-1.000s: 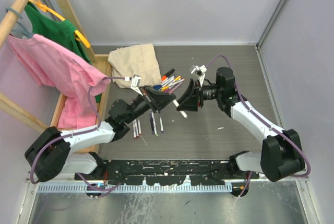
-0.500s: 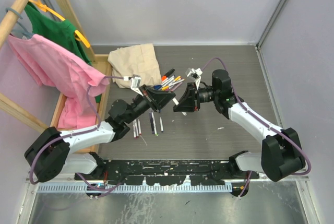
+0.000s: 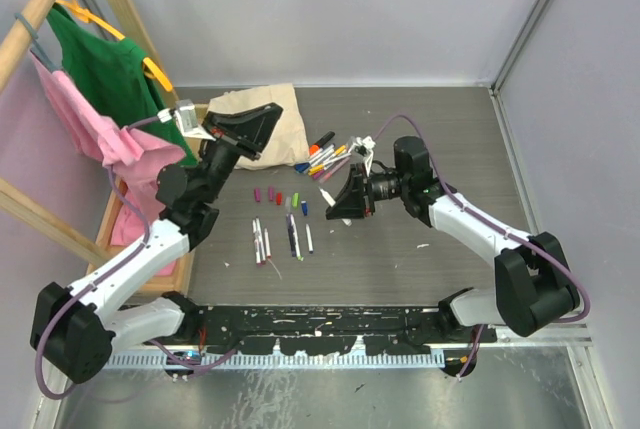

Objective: Open the pen caps
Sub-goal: Open the pen cap from the pen, then place the pen cap at the center of the board.

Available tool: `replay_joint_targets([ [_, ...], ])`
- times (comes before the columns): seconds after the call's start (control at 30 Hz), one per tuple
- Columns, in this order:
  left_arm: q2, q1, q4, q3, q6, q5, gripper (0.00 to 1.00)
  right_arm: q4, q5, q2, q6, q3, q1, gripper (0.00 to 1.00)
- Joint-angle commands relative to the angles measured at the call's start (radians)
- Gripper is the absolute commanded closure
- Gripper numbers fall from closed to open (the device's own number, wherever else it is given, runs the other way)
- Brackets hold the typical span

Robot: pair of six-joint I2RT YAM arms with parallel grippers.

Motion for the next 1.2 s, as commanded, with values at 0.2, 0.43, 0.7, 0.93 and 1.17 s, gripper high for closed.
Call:
replay_joint_targets([
  [0.2, -0.073, 0.002, -0.12, -0.146, -0.095, 0.078, 1.0, 0.003, 0.274, -0.023, -0.015, -0.04, 0.001, 0.99],
  [0.43, -0.005, -0.001, -0.21, -0.235, -0.208, 0.084, 1.0, -0.039, 0.564, 0.012, 0.103, -0.038, 0.0, 0.99],
  [0.7, 0.108, -0.197, -0.601, -0.138, -0.17, -0.278, 1.0, -0.112, 0.818, -0.02, 0.154, -0.01, -0.032, 0.99],
  [0.93, 0.296, -0.304, -1.072, 0.085, -0.295, -0.625, 1.0, -0.122, 0.83, 0.001, 0.198, -0.009, -0.038, 0.99],
  [1.17, 0.515, -0.309, -1.277, 0.312, -0.335, -0.658, 1.0, -0.146, 0.844, 0.026, 0.226, 0.004, -0.038, 0.99],
])
